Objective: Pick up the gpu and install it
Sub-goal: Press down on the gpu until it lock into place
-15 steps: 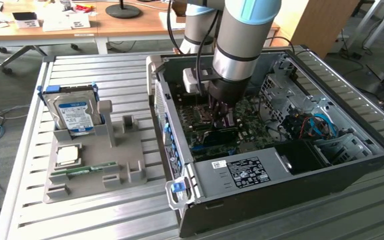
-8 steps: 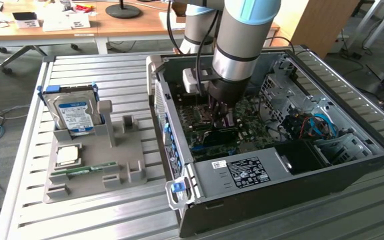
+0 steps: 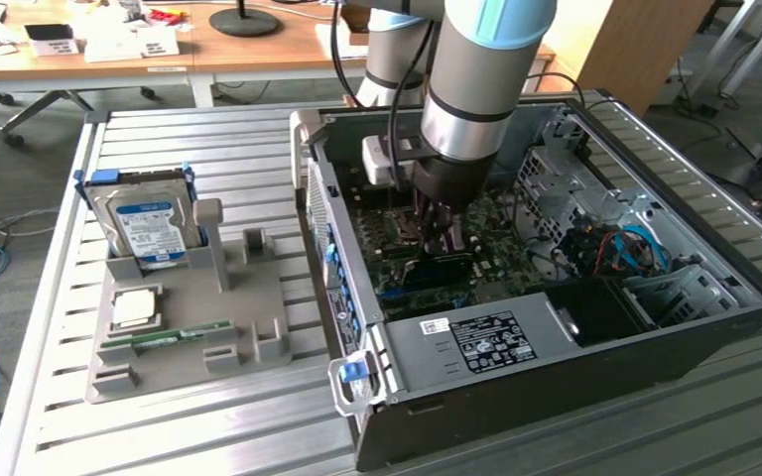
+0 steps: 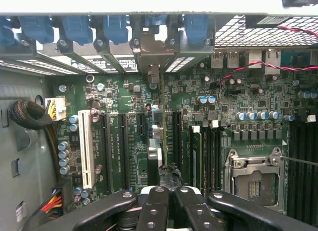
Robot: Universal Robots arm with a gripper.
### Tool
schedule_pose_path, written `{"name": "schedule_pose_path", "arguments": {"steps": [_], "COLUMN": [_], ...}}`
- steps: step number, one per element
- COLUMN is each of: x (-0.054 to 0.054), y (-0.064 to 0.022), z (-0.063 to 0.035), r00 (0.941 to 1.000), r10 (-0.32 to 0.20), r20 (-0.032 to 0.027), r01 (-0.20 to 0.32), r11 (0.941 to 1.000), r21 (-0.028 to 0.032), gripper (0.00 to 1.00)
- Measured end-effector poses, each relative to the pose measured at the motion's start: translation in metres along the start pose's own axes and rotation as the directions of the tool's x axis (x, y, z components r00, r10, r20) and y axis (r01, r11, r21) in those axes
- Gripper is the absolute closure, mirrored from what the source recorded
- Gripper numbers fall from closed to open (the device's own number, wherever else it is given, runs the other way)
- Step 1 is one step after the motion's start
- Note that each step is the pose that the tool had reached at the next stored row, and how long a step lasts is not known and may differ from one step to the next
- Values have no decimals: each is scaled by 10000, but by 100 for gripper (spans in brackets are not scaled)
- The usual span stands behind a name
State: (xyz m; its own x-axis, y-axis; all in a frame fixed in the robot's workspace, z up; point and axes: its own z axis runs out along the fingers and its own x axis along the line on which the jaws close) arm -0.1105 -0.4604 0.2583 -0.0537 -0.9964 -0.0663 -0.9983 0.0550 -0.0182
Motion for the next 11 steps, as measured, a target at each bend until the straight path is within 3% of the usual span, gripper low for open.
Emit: {"name": "schedule_pose_path", "arguments": {"steps": [6,11], "x": [-5,-10], "y": [0,-3], "z": [-33,-157], "r00": [10000,10000], "r10": [3,0], "r20": [31,1], "r01": [-3,0], "r11": [10000,10000], "r21": [12,1], "gripper": [89,89]}}
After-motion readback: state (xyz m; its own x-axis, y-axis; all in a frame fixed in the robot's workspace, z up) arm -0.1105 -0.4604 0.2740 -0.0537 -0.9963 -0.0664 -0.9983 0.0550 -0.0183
